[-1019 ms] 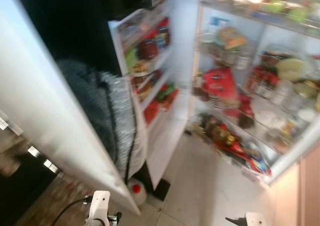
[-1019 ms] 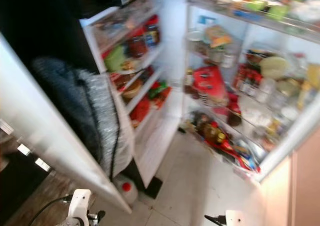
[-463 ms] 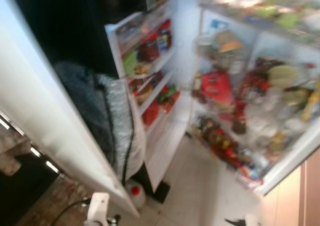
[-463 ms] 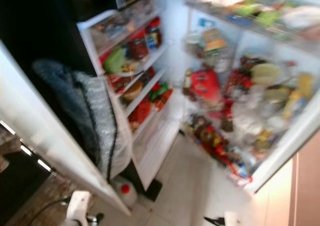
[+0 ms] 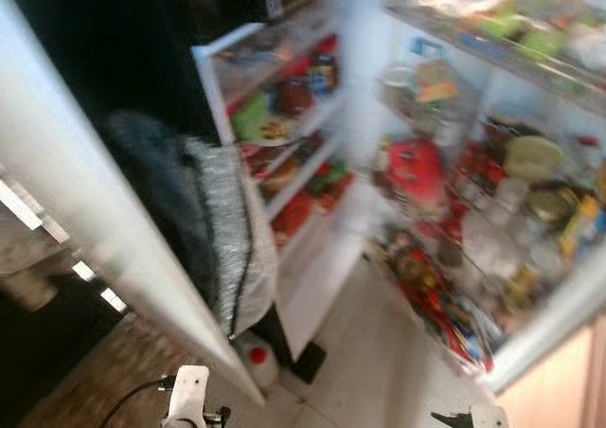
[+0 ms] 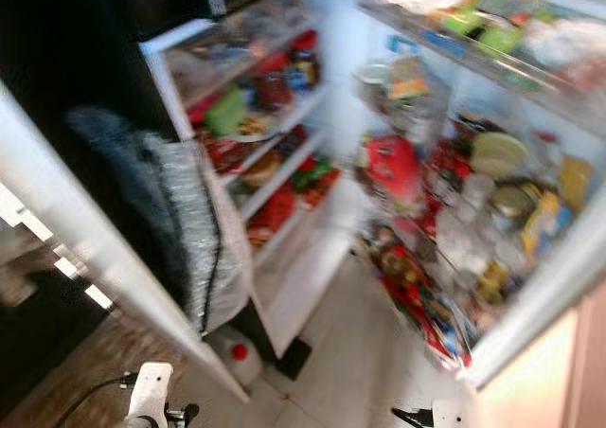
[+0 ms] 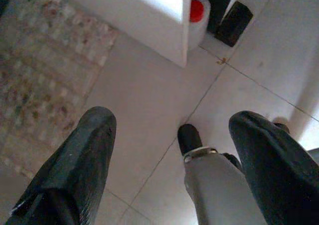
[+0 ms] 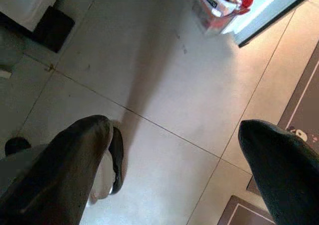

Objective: Restocking fridge

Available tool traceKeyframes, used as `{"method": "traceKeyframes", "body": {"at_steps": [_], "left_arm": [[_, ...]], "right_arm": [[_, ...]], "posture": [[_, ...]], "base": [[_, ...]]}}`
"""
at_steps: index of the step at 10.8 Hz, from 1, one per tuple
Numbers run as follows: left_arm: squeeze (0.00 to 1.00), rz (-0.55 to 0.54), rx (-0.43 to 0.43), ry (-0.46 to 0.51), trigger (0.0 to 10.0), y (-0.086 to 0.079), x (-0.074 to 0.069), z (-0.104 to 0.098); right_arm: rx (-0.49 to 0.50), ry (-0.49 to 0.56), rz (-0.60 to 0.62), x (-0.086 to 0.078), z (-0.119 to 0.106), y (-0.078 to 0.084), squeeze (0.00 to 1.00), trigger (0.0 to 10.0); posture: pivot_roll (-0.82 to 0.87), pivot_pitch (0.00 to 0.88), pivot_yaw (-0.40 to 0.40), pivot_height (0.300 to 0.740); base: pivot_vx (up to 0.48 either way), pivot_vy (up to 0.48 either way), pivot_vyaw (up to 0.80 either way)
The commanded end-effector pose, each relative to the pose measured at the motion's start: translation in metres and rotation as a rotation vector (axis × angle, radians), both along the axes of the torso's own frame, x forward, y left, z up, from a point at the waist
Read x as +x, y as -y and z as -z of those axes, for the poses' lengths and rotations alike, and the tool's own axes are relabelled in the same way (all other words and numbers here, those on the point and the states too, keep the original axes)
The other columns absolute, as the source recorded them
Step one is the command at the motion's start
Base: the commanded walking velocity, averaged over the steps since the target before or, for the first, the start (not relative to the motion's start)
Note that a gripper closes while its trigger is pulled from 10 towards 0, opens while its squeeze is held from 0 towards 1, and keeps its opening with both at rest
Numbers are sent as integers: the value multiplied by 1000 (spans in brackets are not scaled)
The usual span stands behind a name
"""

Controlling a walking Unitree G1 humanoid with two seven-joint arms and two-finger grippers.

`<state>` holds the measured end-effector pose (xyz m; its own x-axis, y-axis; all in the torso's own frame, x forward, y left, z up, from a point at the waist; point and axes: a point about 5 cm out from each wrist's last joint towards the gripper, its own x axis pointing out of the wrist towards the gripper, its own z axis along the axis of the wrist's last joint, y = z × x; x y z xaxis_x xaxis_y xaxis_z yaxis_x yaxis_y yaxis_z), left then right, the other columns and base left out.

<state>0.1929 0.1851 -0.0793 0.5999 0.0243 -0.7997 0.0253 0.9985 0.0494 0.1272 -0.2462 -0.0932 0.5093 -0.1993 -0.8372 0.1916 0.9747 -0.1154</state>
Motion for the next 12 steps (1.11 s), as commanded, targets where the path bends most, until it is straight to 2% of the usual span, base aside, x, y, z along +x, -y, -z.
{"method": "traceKeyframes", "body": {"at_steps": [1,2,3,4,5,6,7,8,10,12], "left_arm": [[0,-11,13,-23,10000,-7,-5,2],[0,-7,14,-24,10000,-7,-5,2],[0,-3,17,-26,10000,-7,-6,2],[0,-1,19,-28,10000,-7,-6,3],[0,1,19,-29,10000,-7,-7,3],[0,13,24,-33,10000,-8,-7,3],[0,28,30,-34,10000,-9,-7,3],[0,28,31,-31,10000,-9,-7,2],[0,26,29,-24,10000,-9,-6,2],[0,25,21,-18,10000,-9,-5,1]], "right_arm": [[5,17,34,-1,1,-3,0,10000],[-18,27,59,-1,0,-1,0,10000],[-113,39,153,-4,-1,5,0,10000],[-146,52,258,-8,-2,7,0,10000],[-181,140,300,9,-12,16,0,10000],[-271,282,417,26,-31,37,0,10000],[-386,356,531,19,-44,58,0,10000],[-419,382,564,17,-48,63,0,10000],[-530,504,708,12,-67,78,0,10000],[-606,607,745,14,-83,82,0,10000]], "posture": [[-216,0,78,740],[-220,0,79,740],[-225,0,83,740],[-231,0,88,740],[-231,0,88,740],[-245,0,101,740],[-252,0,102,740],[-252,0,102,740],[-261,0,106,740],[-265,0,108,740]], "base": [[0,0,0],[0,0,0],[0,0,0],[0,0,0],[0,0,0],[0,0,0],[0,0,0],[0,0,0],[0,0,0],[0,0,0]]}}
